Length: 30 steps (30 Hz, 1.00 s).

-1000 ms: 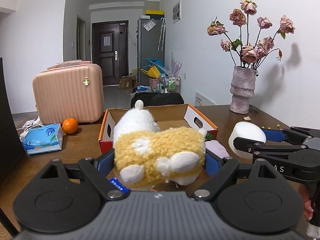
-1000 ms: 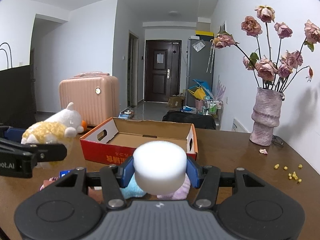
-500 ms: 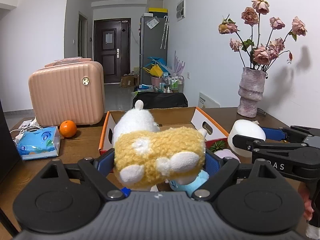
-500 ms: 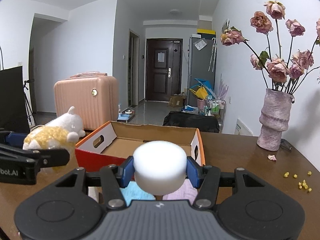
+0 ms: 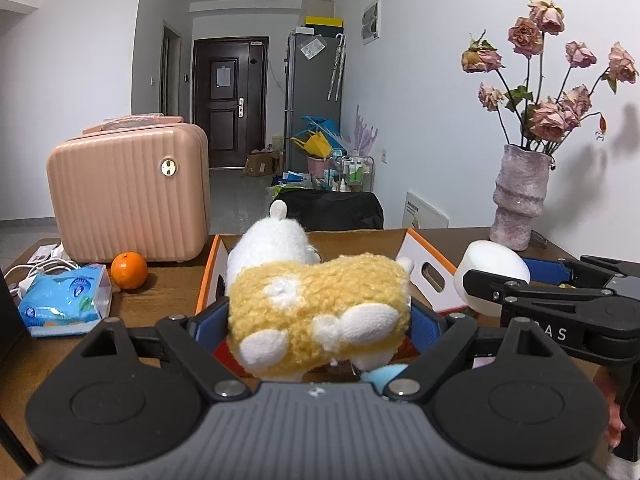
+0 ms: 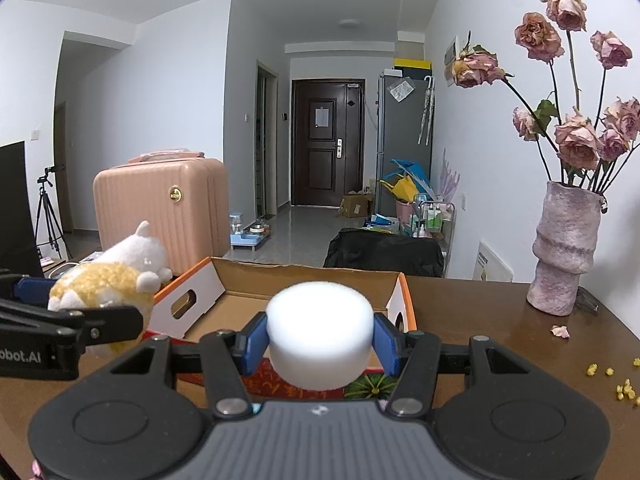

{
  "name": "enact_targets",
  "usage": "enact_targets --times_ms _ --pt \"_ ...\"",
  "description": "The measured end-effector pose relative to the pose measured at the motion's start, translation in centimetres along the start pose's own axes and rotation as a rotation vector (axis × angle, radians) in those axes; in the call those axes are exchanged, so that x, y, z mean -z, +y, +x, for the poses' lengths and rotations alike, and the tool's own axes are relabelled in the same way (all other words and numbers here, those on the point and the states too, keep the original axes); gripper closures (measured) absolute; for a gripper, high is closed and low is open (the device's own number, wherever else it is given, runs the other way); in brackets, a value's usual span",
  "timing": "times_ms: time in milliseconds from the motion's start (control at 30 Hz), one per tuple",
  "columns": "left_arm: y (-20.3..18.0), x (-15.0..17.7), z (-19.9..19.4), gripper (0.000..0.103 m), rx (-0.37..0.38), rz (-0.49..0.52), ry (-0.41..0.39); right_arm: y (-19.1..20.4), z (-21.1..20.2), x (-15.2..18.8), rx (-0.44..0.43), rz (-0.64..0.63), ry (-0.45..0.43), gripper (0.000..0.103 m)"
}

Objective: Organize soft objects
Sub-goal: 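Lower the plush toy and puff into the red box and open both grippers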

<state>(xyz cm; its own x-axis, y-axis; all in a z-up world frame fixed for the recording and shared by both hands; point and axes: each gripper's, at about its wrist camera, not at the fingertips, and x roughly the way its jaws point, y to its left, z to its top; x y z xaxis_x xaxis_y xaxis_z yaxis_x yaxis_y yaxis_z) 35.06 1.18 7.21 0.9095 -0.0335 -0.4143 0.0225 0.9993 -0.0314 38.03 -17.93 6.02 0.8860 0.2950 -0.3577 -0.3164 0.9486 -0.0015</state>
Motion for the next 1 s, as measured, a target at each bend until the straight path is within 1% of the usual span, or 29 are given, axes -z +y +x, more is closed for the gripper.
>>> enact_targets --times_ms 300,567,1000 --pt "0.9 -1.8 3.0 0.014 -0.029 -0.006 -0.003 -1.1 3.2 -1.4 0.008 0.000 0.008 0.049" --pt "1.8 -2.8 5.4 0.014 -0.045 -0.012 0.005 -1.6 6.3 -1.7 0.014 -0.015 0.046 0.049" --pt "2.9 -3.6 10.1 0.014 -0.088 0.004 0.057 -2.2 10.6 -1.3 0.029 -0.023 0.111 0.049"
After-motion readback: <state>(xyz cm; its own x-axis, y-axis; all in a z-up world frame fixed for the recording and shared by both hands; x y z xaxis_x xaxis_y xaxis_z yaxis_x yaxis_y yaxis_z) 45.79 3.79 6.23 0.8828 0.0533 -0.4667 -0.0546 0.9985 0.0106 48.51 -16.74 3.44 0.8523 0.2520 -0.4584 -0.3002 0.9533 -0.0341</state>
